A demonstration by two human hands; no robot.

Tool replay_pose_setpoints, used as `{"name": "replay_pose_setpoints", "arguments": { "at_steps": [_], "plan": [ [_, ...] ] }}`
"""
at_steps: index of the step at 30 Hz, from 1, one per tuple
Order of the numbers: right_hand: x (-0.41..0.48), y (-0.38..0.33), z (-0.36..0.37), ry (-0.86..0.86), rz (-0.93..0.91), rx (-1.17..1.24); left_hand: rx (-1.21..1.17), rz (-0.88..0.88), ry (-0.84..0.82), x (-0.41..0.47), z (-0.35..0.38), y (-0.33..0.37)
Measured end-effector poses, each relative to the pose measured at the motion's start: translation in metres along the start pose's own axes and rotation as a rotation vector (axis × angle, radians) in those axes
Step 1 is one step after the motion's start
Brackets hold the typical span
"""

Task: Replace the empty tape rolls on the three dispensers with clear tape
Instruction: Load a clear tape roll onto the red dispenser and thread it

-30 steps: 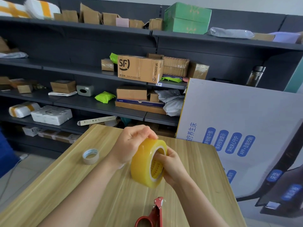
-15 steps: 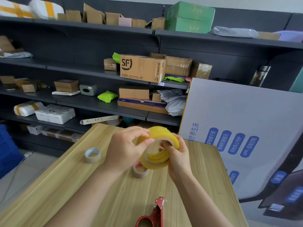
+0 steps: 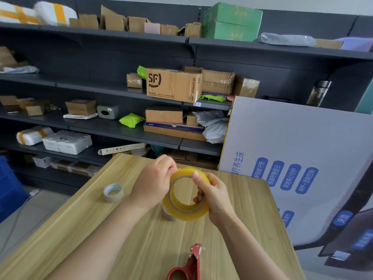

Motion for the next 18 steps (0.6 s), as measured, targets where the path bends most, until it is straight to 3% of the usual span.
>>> {"name": "replay_pose_setpoints", "arguments": {
  "at_steps": [11, 18],
  "plan": [
    [-0.001, 0.003, -0.009, 0.034, -0.03, -0.025, -0.145, -0.344, -0.251, 0.002, 0.021, -0.012],
    [-0.003, 0.003, -0.009, -0.007, -0.08, -0.049, -0.399, -0.672, -0.235, -0.004, 0.029, -0.024]
  ]
}}
Point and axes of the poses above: each hand's wrist, its own x-axis towards the middle knuckle, its own z-axis out of the palm, y = z × x, the point moved 6 cm from there along x, towards the middle knuckle, and after that the axes turned 11 degrees about x, right-handed, at the moved point
